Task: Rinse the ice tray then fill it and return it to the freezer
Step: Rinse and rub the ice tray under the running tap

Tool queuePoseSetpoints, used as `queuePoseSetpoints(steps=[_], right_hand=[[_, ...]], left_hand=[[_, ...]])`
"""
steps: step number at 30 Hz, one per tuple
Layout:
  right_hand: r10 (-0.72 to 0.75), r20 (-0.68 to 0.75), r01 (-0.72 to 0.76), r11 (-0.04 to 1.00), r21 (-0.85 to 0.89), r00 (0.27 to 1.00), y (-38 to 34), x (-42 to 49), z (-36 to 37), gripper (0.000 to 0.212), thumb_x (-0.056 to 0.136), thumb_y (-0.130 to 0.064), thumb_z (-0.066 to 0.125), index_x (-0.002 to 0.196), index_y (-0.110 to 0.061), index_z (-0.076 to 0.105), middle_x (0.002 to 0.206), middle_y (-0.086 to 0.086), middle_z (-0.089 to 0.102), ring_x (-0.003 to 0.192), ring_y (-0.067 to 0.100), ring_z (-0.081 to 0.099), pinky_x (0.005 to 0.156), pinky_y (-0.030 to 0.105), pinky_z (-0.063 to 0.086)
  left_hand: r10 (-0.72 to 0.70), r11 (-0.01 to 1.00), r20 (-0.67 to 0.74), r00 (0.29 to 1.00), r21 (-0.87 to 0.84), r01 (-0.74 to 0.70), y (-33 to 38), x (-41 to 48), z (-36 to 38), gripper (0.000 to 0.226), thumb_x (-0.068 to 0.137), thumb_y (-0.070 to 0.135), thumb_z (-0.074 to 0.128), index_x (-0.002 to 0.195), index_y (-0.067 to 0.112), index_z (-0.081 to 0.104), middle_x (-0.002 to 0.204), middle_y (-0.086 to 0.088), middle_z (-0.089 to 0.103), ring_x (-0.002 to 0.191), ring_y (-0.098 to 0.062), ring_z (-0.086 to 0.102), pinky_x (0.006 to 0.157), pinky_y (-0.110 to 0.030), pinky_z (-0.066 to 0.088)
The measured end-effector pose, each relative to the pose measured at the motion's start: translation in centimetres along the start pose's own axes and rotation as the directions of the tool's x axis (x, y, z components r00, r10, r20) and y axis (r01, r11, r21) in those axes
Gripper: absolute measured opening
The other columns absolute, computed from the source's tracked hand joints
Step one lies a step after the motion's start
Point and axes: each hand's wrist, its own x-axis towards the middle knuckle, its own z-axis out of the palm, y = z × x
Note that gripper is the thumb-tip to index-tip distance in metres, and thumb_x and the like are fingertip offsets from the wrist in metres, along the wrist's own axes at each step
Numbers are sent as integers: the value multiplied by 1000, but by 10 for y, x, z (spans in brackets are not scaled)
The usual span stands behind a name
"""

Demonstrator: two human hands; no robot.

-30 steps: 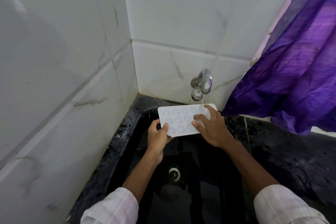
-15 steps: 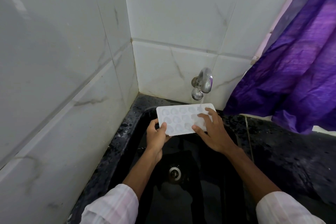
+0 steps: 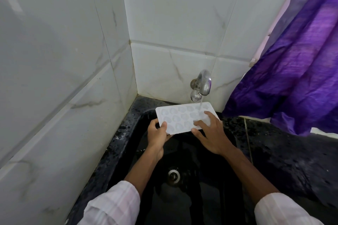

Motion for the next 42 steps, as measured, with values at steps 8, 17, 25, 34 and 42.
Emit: queuePoseSetpoints(steps=[8,17,25,34,42], right_hand=[[-29,4,29,999,-23,1000,-3,3,-3,70,87,-74,25,127,-29,61,162,11,16,149,30,15,118,58,20],[-82,5,82,996,-21,997,3,0,6,79,85,-83,25,130,-30,61,159,20,20,145,42,17,118,55,23],[-98,-7,98,994,50,995,7,-6,5,56,87,-71,49,125,-32,63,157,15,21,144,32,12,116,49,22],[490,88,-455,707,541,867,18,-15,16,64,99,-36,58,153,-11,33,150,10,44,132,26,48,114,42,39],[434,268,-501,619,605,860,23,-47,39,20,92,-18,71,109,-11,62,101,3,70,87,14,70,69,26,57]], left_hand=[[4,1000,-10,1000,6,-4,-3,1,-6,17,103,11,50,119,9,53,109,-6,67,95,-18,69,71,-29,59],[12,1000,-19,1000,27,-11,-6,3,-14,21,103,12,50,124,11,52,112,-7,66,98,-19,68,76,-33,60],[53,995,-5,999,84,-53,-5,1,-12,15,103,11,48,117,14,52,106,-3,65,96,-17,67,75,-32,59],[108,941,21,994,322,-108,-21,3,-47,14,102,16,48,111,25,53,111,-8,68,98,-25,69,89,-52,58],[197,811,227,954,509,-289,-44,-10,-97,24,100,24,51,124,24,47,116,-2,67,102,-20,69,88,-50,58]])
